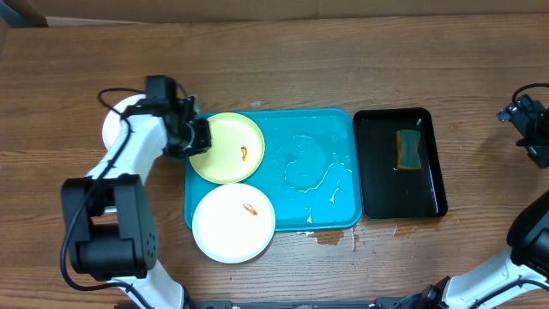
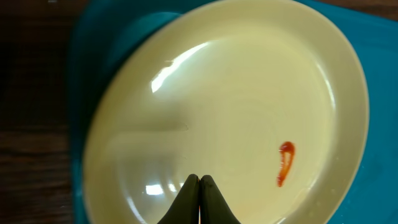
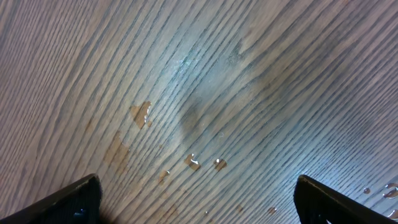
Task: Clean dirty plates on tray and stack at the side
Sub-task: 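Grip the left rim of the light-green plate with the left gripper, then slide the light-green plate rightward across the blue tray with the left gripper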
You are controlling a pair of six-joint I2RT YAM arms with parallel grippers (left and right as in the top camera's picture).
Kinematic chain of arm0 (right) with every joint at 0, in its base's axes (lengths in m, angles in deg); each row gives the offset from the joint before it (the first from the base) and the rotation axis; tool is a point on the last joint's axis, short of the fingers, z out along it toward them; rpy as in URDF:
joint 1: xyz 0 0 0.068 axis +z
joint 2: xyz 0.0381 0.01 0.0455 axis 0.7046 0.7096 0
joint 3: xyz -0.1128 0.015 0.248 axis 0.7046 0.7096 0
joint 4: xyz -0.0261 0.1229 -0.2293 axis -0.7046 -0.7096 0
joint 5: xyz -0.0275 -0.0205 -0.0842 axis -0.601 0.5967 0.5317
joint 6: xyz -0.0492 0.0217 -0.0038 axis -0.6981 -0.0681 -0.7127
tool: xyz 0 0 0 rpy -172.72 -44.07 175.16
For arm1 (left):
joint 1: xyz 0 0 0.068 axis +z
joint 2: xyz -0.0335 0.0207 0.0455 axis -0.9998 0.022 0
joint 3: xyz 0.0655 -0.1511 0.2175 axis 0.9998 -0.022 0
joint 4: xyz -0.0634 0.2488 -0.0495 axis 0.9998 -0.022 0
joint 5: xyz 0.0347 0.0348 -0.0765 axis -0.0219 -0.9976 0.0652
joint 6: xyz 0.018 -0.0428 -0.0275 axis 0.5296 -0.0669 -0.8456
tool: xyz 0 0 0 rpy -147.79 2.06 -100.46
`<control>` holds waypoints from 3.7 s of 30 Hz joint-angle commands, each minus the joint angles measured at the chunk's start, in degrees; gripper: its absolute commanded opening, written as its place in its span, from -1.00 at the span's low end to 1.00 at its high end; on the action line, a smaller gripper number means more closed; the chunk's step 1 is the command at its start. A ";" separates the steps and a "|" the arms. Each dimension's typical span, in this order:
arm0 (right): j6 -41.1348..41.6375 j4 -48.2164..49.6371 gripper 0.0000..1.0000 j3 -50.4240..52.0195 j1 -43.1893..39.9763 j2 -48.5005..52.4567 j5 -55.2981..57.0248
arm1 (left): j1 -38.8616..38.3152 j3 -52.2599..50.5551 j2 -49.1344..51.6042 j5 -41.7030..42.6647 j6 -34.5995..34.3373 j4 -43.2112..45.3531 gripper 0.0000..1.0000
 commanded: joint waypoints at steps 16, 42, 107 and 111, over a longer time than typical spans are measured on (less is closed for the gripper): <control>0.52 0.22 1.00 -1.09 -0.11 -1.62 -0.07 | -2.47 12.63 -0.98 -16.72 -1.38 -14.75 -0.32; 0.52 0.22 1.00 -1.09 -0.11 -1.62 -0.07 | -2.40 1.73 -0.96 -20.79 -2.62 -1.49 -0.43; 0.52 0.22 1.00 -1.09 -0.11 -1.62 -0.07 | -2.43 -1.84 1.81 -20.87 -4.31 2.32 -0.64; 0.52 0.22 1.00 -1.09 -0.11 -1.62 -0.07 | -2.43 -1.84 1.81 -19.10 -4.31 2.32 -0.65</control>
